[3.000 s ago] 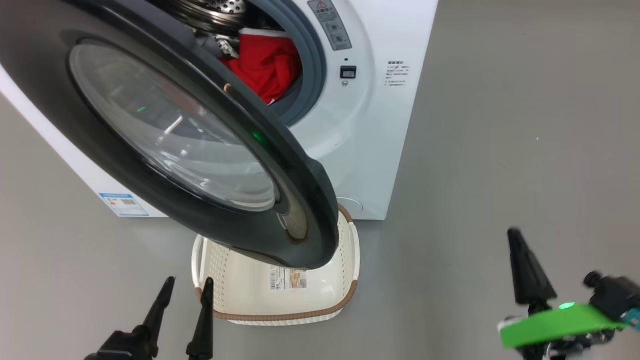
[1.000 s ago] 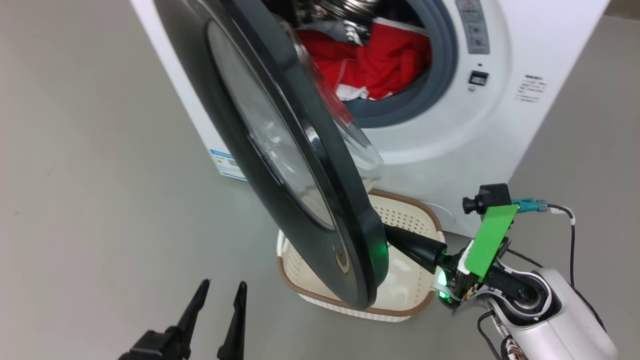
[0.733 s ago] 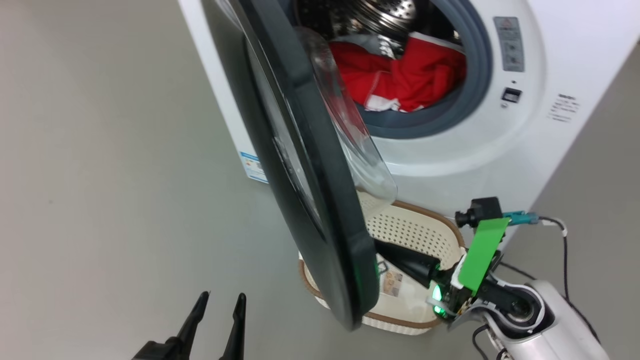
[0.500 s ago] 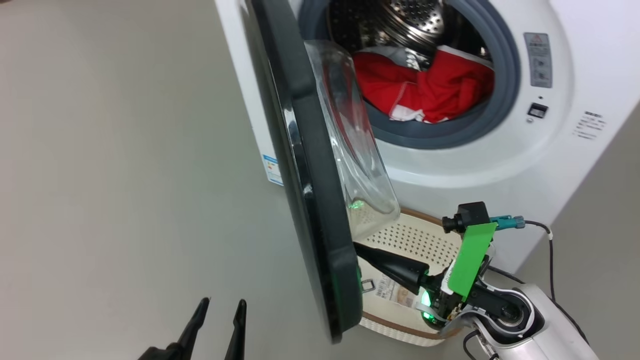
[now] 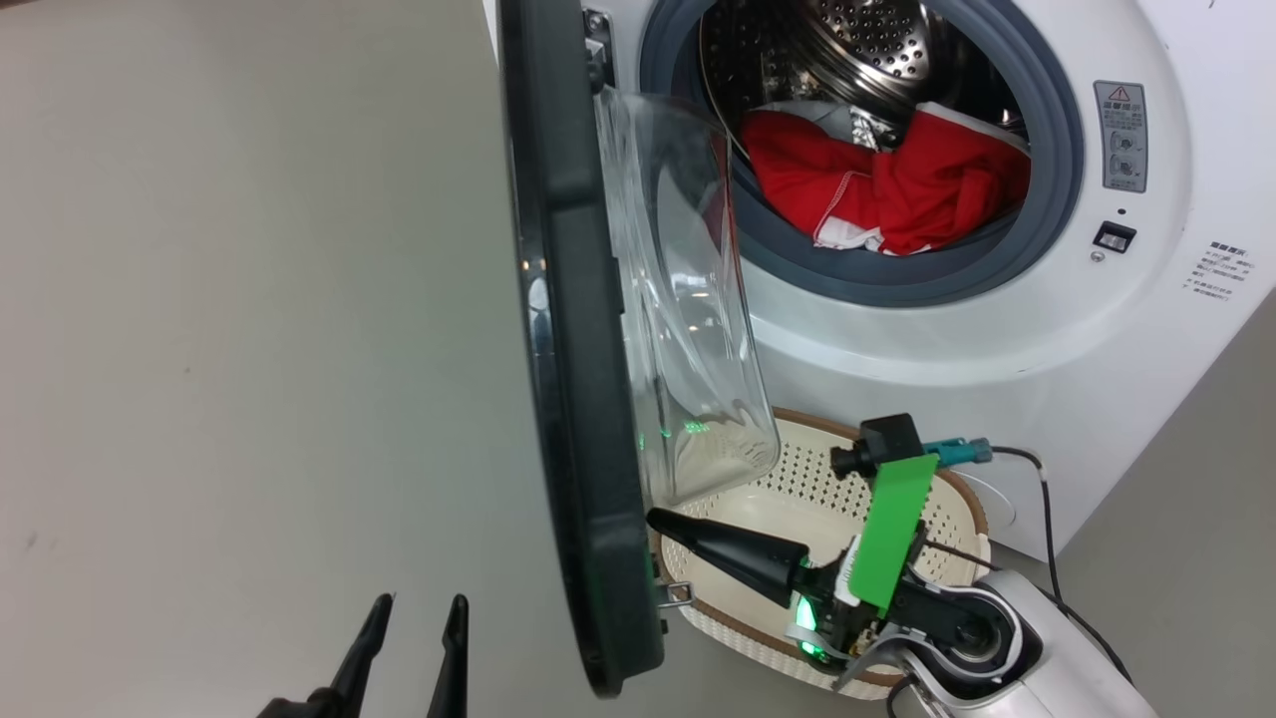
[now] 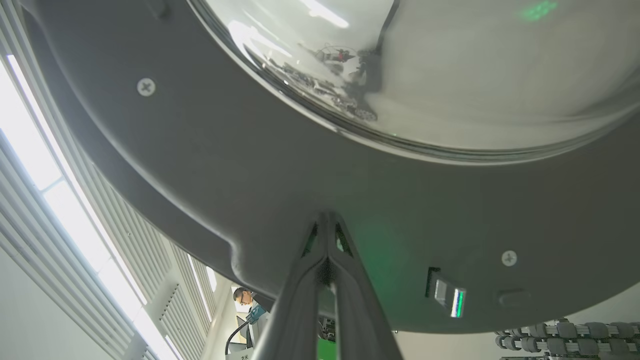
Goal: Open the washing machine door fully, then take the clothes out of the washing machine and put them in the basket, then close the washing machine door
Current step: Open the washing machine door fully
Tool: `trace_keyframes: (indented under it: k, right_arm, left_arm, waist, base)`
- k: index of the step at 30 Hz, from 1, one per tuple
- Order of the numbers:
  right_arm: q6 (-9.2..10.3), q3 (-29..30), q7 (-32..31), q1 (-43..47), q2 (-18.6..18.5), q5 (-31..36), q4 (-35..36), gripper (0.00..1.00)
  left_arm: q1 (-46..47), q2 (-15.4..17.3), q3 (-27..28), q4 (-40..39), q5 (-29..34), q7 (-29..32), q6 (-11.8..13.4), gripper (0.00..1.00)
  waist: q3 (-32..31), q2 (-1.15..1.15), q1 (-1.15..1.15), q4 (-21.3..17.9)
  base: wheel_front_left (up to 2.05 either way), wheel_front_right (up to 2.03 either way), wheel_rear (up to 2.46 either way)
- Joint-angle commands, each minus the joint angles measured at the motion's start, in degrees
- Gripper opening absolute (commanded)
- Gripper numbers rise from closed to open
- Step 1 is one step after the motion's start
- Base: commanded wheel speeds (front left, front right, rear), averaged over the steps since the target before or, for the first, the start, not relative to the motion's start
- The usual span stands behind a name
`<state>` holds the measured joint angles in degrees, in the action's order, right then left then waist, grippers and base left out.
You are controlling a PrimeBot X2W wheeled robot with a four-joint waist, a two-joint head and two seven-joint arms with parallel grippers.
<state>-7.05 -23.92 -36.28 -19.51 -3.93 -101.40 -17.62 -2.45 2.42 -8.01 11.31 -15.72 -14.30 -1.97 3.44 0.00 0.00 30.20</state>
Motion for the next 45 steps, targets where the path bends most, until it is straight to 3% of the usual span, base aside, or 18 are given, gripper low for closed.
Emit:
trace_keyframes:
  k: [1, 12, 13, 14, 15, 16, 17, 18, 19, 38, 45]
  right_arm:
    - [-0.44, -1.6, 0.37, -2.58, 1.04, -0.84, 1.68, 0.0]
    - [-0.44, -2.2, 2.9, -3.09, 1.05, 0.12, 0.77, 0.0]
    - [-0.44, -1.96, 3.29, -2.85, 1.05, 0.74, 0.57, 0.04]
    - [-0.44, -1.68, 3.74, -2.56, 1.05, 1.39, 0.36, 0.25]
    - [-0.44, -1.38, 4.14, -2.17, 1.05, 1.86, 0.14, 0.39]
    - [-0.44, -1.06, 4.45, -1.74, 1.05, 2.26, -0.04, 0.47]
    - [-0.44, -0.68, 4.81, -1.28, 1.05, 2.74, -0.19, 0.64]
    - [-0.44, -0.22, 5.24, -0.76, 1.05, 3.23, -0.42, 0.97]
    - [-0.44, 0.23, 5.59, -0.21, 1.05, 3.72, -0.69, 1.0]
    - [-0.44, 6.61, 10.89, 10.59, -1.04, 10.09, -2.98, 1.0]
    - [-0.44, 7.59, 16.35, 13.33, -2.49, 13.91, -3.83, 1.0]
  left_arm:
    - [0.8, 0.45, 2.02, -1.74, -0.31, -0.7, 0.46, 1.0]
    - [0.67, 0.45, 2.32, -1.75, -0.76, -0.7, 0.59, 1.0]
    - [0.68, 0.45, 2.33, -1.64, -0.71, -0.7, 0.51, 1.0]
    - [0.71, 0.45, 2.36, -1.48, -0.69, -0.7, 0.37, 1.0]
    - [0.74, 0.45, 2.39, -1.28, -0.63, -0.7, 0.16, 1.0]
    - [0.77, 0.45, 2.4, -1.11, -0.58, -0.7, -0.05, 1.0]
    - [0.8, 0.45, 2.41, -0.95, -0.51, -0.7, -0.22, 1.0]
    - [0.85, 0.45, 2.41, -0.79, -0.41, -0.7, -0.39, 1.0]
    - [0.92, 0.45, 2.43, -0.62, -0.31, -0.7, -0.55, 1.0]
    - [1.07, 0.45, 3.77, 0.24, 0.71, -0.7, -1.67, 1.0]
    - [1.01, 0.45, 3.93, 0.32, 0.74, -0.7, -1.68, 1.0]
  waist:
    - [0.17, 0.0, 0.0, 0.1]
    - [-0.13, 0.0, 0.0, -0.13]
    - [-0.26, 0.0, 0.0, -0.21]
    - [-0.39, 0.0, 0.0, -0.29]
    - [-0.53, 0.0, 0.0, -0.37]
    - [-0.67, 0.0, 0.0, -0.46]
    - [-0.79, 0.0, 0.0, -0.55]
    - [-0.88, 0.0, 0.0, -0.63]
    - [-1.0, 0.0, 0.0, -0.72]
    - [-1.55, 0.0, 0.0, -3.83]
    - [-1.71, 0.0, 0.0, -4.53]
  base:
    - [0.0, 0.0, 0.0]
    - [0.0, 0.0, 0.0]
    - [0.0, 0.0, 0.0]
    - [0.0, 0.0, 0.0]
    - [0.0, 0.0, 0.0]
    - [0.0, 0.0, 0.0]
    - [0.0, 0.0, 0.0]
    - [0.0, 0.0, 0.0]
    - [0.0, 0.0, 0.0]
    - [0.0, 0.0, 0.0]
    - [0.0, 0.0, 0.0]
